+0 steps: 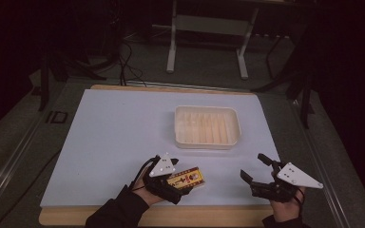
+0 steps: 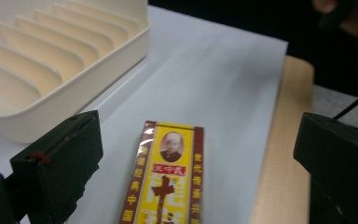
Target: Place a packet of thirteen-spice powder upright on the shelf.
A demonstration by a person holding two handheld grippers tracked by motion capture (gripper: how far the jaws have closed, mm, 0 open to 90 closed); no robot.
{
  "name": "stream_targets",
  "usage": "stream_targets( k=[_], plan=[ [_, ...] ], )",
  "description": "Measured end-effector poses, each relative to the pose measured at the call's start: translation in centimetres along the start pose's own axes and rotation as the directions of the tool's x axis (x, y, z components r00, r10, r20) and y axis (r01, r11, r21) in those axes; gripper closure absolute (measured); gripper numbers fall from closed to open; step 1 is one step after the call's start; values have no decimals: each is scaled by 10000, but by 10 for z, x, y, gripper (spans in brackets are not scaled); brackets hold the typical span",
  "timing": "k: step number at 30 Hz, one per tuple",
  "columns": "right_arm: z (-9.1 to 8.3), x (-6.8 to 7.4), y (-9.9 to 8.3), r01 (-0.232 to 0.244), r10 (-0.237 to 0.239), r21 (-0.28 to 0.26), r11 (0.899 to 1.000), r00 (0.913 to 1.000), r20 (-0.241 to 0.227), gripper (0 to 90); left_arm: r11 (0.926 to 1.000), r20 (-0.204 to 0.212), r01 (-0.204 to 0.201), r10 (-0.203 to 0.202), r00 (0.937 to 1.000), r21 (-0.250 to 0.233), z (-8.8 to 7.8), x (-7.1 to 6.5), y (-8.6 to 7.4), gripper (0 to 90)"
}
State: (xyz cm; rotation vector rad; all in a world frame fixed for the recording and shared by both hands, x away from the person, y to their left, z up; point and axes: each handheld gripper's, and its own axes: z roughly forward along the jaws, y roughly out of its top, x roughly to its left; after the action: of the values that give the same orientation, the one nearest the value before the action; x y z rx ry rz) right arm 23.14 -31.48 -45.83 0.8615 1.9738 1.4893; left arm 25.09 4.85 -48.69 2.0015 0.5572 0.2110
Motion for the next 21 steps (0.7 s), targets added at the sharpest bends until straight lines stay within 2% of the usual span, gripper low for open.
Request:
stream_targets(
  k=[3, 4, 6, 7, 15, 19, 21],
  plan=[
    [0, 0, 0, -7, 7, -1, 10000, 10000, -38, 132, 9998, -31, -83, 84, 10000, 183, 5, 1, -1, 32],
    [0, 0, 0, 5, -5, 4, 10000, 10000, -32, 132, 9996, -191, -155, 160, 9997, 247, 7, 1, -2, 32],
    [0, 0, 0, 3, -3, -3, 10000, 10000, -63, 131, 9991, -107, -155, 159, 9998, 395, 10, 2, -3, 32],
    [0, 0, 0, 6, -6, -5, 10000, 10000, -71, 131, 9990, -234, -151, 161, 9996, 424, 11, 2, -3, 32],
    [1, 1, 0, 61, -61, -41, 10000, 9998, -174, 132, 9957, -165, -196, 212, 9996, 901, 22, 5, -7, 61],
    [1, 1, -1, 66, -66, -1, 10000, 9998, -210, 131, 9903, 25, -214, 213, 9998, 1369, 29, 9, -12, 90],
    [1, 1, -1, 26, -25, 42, 10000, 9997, -227, 132, 9893, -59, -227, 238, 9997, 1441, 32, 9, -14, 114]
  ],
)
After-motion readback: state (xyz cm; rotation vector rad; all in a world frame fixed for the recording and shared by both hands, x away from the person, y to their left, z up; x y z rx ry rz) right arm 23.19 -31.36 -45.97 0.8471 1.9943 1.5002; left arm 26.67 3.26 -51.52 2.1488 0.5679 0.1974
